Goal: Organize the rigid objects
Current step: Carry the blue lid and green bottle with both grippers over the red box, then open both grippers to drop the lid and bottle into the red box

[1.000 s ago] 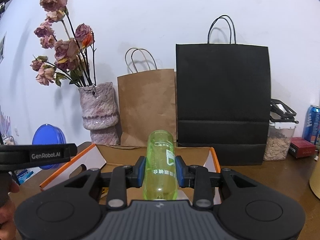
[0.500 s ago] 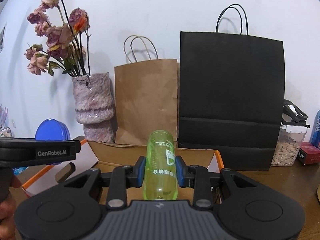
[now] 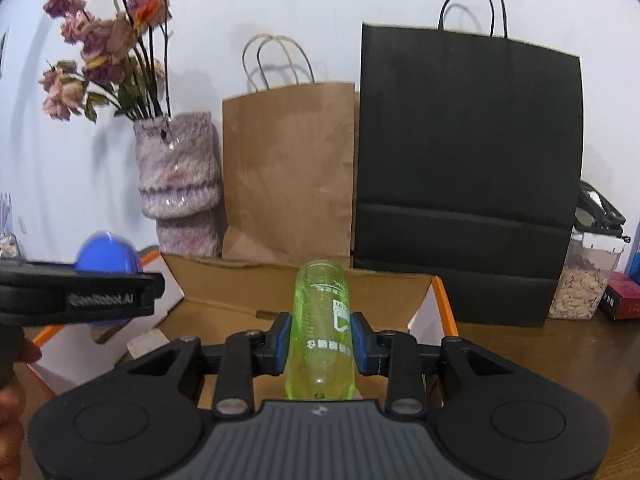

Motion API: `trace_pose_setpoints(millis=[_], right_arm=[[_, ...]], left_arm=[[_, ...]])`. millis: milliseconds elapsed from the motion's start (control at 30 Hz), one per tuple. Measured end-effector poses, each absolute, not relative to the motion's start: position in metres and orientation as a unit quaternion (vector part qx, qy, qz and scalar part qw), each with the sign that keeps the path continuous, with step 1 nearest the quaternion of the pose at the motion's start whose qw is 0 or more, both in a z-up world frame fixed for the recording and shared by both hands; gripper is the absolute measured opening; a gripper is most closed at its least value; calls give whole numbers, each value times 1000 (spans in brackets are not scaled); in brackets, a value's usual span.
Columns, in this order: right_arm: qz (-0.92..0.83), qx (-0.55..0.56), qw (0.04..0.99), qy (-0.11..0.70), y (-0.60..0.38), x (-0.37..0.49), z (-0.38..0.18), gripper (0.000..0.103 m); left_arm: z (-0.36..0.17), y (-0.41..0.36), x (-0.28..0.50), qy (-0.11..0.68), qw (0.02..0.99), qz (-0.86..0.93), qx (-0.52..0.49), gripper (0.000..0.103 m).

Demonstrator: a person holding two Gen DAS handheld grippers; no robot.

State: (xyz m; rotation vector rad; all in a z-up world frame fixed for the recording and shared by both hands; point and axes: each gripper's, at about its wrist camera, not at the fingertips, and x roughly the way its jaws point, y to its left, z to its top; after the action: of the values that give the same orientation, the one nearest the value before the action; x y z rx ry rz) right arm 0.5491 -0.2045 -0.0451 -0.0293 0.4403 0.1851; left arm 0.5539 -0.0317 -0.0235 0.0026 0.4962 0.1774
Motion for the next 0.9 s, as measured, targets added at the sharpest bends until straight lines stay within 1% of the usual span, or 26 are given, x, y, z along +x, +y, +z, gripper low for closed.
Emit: trace_pose_setpoints(millis=[33,67,100,133,167,233,267,900], right_arm=[[88,-18,971,220,-204,550,-46,52],[83,-22,971,223,-204,550,-47,65],[77,-25,971,223,-205,549,-47,88],[73,-27,973,218,-205,548,-46,95],[72,-30,974,213,-206,546,-45,95],[66,-32,975,211,-206,544,-43,102],[64,-32,975,209,-206,543,-43,103],[77,-30,973,215,-208,535,-39,103]], left_arm=[[-23,-32,553,243,966,91,2,102],[-22,-31,552,240,966,92,2,103],[-21,-31,551,239,966,94,1,103],[-21,-30,552,241,966,94,1,103],[-21,-30,552,244,965,95,1,103],[-22,-29,553,246,964,99,2,103],[-22,-29,553,247,964,100,2,103],[-15,-30,540,242,966,96,1,103]])
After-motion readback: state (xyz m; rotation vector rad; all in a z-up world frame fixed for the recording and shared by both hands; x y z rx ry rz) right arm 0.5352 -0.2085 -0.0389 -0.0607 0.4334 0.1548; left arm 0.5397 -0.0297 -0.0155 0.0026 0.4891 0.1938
